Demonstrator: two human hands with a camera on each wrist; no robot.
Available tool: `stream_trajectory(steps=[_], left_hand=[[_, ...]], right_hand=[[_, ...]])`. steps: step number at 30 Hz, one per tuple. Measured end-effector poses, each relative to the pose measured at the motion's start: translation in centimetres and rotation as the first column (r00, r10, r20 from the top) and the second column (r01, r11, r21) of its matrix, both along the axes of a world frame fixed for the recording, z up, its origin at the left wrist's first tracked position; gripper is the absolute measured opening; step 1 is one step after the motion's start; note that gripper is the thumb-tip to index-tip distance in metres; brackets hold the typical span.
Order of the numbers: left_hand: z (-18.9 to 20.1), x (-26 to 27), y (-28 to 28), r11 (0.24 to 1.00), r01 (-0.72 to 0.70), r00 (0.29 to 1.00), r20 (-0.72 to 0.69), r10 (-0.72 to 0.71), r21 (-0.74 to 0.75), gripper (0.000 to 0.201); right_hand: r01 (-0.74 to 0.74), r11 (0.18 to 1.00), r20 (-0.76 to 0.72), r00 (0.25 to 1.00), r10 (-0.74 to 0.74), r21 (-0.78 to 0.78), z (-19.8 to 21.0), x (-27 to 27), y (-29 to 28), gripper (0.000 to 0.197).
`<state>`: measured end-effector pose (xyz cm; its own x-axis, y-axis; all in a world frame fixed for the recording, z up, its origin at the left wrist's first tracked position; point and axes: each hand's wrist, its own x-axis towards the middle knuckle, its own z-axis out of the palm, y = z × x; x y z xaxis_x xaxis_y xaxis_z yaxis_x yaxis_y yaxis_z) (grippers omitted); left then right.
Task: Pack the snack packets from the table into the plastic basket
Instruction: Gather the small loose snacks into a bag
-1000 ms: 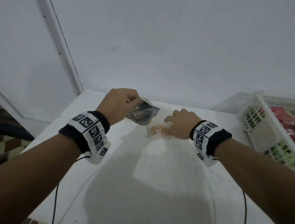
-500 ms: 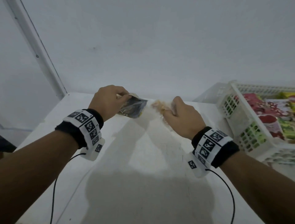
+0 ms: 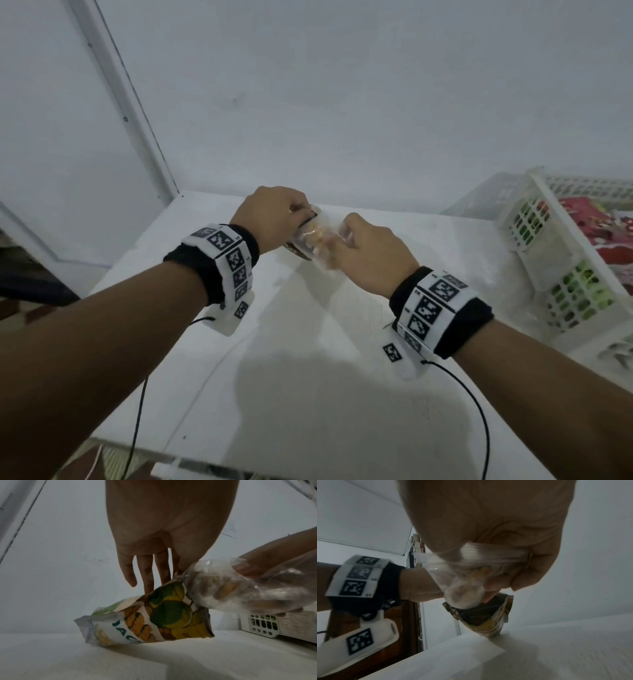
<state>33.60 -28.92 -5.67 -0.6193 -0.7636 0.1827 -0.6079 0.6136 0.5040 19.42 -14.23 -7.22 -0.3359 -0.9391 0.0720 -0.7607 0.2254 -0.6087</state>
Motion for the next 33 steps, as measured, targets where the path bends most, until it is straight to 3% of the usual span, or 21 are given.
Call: stream_trajectory(steps=[7, 11, 14, 18, 20, 22, 26, 29, 33], left_hand=[[0.1, 0.8, 0.5, 0.998, 0.018, 1.000, 0.006, -0.017, -0.057, 0.024], [0.5, 1.2, 0.3, 0.998, 0.030, 0.999, -0.018, -0.031, -0.060, 0.024], [0.4, 1.5, 0.0, 0.999, 0.026, 0.998, -0.048, -0.028, -0.046, 0.025], [1.1, 1.5, -0.7, 1.000, -0.009, 0.994, -0.106, 0.007, -0.022, 0.026], [1.5, 1.5, -1.1, 1.000, -0.022, 0.994, -0.107, 0.021, -0.011, 0.025], [1.7, 1.6, -1.4, 1.000, -0.024, 0.994, -0.106, 0.023, -0.001, 0.025], [1.7, 1.4, -1.2, 1.000, -0.017, 0.995, -0.094, 0.019, 0.024, 0.025], [1.7, 1.3, -0.6, 1.000, 0.007, 0.997, -0.073, -0.006, 0.014, 0.025], [2.0, 1.3, -0.2, 0.999, 0.035, 0.998, -0.042, -0.037, -0.036, 0.025]], right_hand=[[-0.078, 0.986, 0.007, 0.997, 0.078, 0.144, -0.3, 1.1, -2.2, 0.023], [0.006, 1.000, -0.093, 0.996, -0.005, 0.010, -0.2, 1.2, -2.4, 0.028], [-0.043, 0.994, -0.023, 0.999, 0.041, -0.104, 0.0, 1.0, -2.3, 0.036], [-0.294, 0.950, 0.043, 0.953, 0.299, -0.104, -0.1, 1.5, -1.3, 0.071], [-0.440, 0.897, -0.010, 0.898, 0.440, -0.042, -0.1, 1.5, -0.8, 0.094], [-0.493, 0.870, -0.130, 0.864, 0.487, -0.018, -0.2, 1.1, -0.8, 0.103], [-0.388, 0.913, -0.432, 0.850, 0.302, -0.126, -0.4, 0.0, -1.8, 0.056], [-0.355, 0.923, -0.624, 0.758, 0.191, -0.149, -1.4, -0.6, -2.4, 0.047], [-0.287, 0.932, -0.687, 0.725, 0.061, -0.221, -1.5, 0.4, -3.2, 0.033]])
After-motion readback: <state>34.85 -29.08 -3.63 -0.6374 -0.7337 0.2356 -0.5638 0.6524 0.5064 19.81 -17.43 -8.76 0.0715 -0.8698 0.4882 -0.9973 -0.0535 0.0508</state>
